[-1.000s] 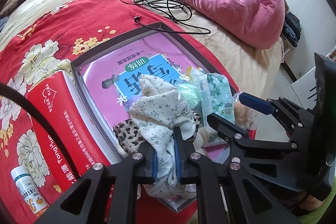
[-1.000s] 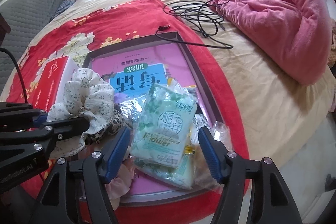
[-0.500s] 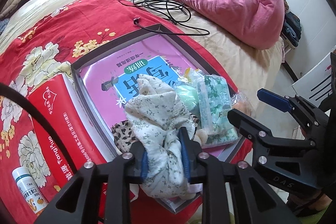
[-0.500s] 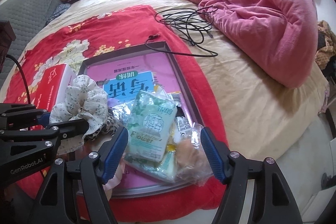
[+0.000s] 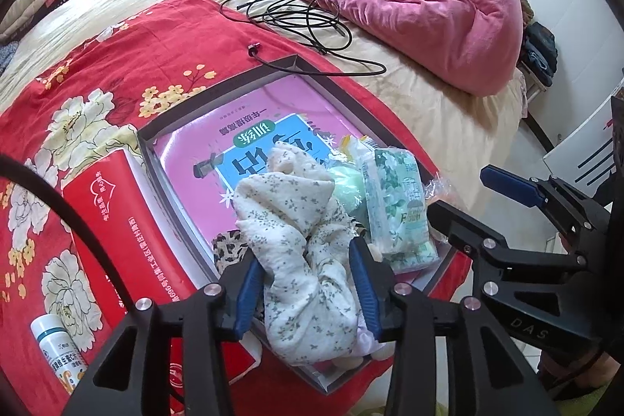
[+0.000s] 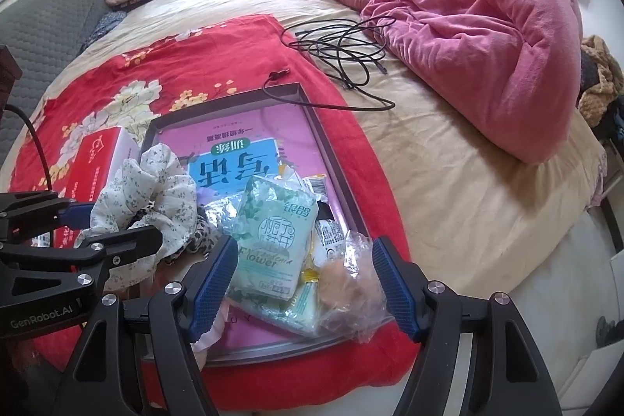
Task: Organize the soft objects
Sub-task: 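Open the right tool on the tissue pack while the left tool releases the white scrunchie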
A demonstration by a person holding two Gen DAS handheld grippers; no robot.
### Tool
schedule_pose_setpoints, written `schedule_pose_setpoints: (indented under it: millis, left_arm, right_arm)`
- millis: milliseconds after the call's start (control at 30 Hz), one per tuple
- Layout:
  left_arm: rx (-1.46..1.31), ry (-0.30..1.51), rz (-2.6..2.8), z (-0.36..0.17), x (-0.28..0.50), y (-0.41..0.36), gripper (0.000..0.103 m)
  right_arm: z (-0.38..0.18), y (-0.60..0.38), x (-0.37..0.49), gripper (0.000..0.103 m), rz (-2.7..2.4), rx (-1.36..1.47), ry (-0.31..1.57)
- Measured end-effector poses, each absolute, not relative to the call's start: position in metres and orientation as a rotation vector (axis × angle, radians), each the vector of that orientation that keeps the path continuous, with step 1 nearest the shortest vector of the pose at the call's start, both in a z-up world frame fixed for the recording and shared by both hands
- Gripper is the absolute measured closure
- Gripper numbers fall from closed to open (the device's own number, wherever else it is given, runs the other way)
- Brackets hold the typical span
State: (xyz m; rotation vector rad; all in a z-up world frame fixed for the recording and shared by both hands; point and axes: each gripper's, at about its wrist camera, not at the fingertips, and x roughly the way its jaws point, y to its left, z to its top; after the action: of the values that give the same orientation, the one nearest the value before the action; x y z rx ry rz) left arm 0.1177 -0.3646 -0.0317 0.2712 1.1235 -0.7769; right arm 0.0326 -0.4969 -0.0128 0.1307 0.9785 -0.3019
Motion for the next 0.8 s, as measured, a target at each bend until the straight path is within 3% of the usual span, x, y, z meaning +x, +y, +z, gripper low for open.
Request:
schedule_pose_setpoints:
  millis: [400, 533, 800]
  left_arm:
    - [0.265, 1.126, -0.759, -0.028, 0.118, -0.361, 0.057]
    - [0.253, 1.12, -0.76, -0.025, 0.118, -0.358, 0.048]
    - [0.263, 1.115, -0.728, -0.022, 0.122, -0.352, 0.041]
  right_arm:
    - [-0.014, -0.498, 0.029, 0.03, -0.322, 0.136, 0.993]
    - [-0.015, -0.497, 0.029, 0.03, -0.327, 0.134, 1.0]
    - [-0.015, -0.496, 0.029, 0.03, -0.329, 0.137, 1.004]
